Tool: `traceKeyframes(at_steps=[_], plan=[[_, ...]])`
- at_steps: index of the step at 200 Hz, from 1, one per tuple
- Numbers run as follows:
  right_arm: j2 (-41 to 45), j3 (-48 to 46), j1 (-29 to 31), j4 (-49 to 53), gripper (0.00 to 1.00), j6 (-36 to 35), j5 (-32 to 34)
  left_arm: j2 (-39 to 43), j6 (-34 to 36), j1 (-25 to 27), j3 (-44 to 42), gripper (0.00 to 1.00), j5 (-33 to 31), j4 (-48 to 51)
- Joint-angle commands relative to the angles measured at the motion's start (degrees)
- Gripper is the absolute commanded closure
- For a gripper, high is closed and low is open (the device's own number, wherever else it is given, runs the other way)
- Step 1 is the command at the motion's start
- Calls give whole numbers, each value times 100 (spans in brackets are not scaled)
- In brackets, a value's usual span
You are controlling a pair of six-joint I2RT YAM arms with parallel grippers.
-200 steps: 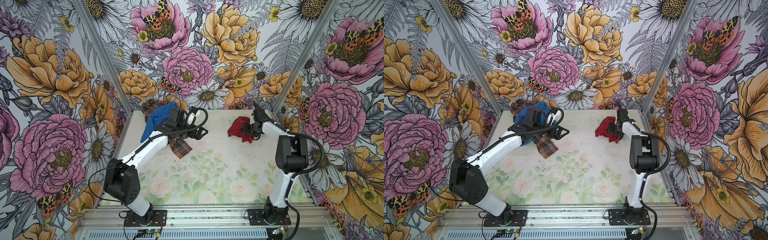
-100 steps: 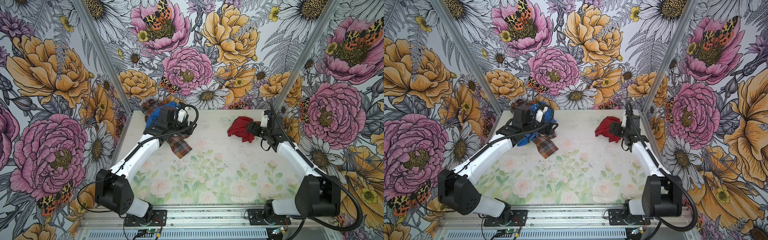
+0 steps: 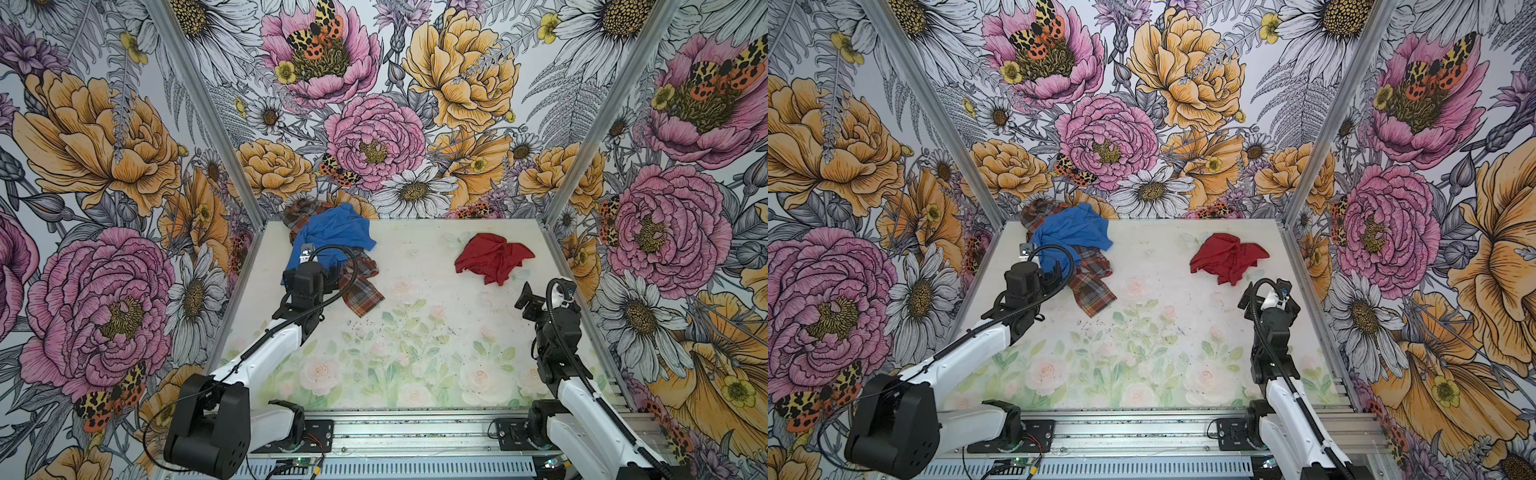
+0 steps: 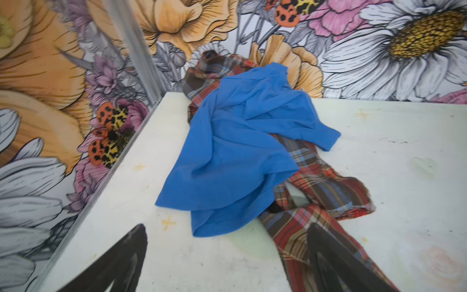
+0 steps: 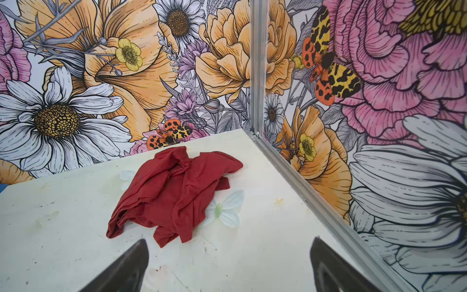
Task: Pick out a specific cloth from the pile
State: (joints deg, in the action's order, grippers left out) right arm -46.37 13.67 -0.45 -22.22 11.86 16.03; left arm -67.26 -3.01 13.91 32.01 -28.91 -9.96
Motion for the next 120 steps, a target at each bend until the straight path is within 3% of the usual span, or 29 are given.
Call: traceKeyframes(at_steps=[1, 30, 52, 75, 94, 120], plan=[[-454, -148, -26, -706, 1, -64, -86, 237, 174, 13, -1222, 1, -1088, -2531], [-1258, -274, -60, -1416, 1, -53, -276, -500, 399, -317, -2015, 1, -461, -4546], [-1661, -389, -95, -2170, 1, 2, -508, -1107, 795, -521, -2130, 1, 494, -5571], [-2051, -324, -122, -2570, 1, -82, -586, -2664, 699, -861, -2051, 1, 1031, -7098], [-2556, -326, -126, -3355, 1, -279, -746, -1978, 477, -983, -1703, 1, 1068, -5453], [-3096, -116, -134, -3603, 0, -470, -691, -2182, 413, -1011, -1636, 1, 961, -5574]])
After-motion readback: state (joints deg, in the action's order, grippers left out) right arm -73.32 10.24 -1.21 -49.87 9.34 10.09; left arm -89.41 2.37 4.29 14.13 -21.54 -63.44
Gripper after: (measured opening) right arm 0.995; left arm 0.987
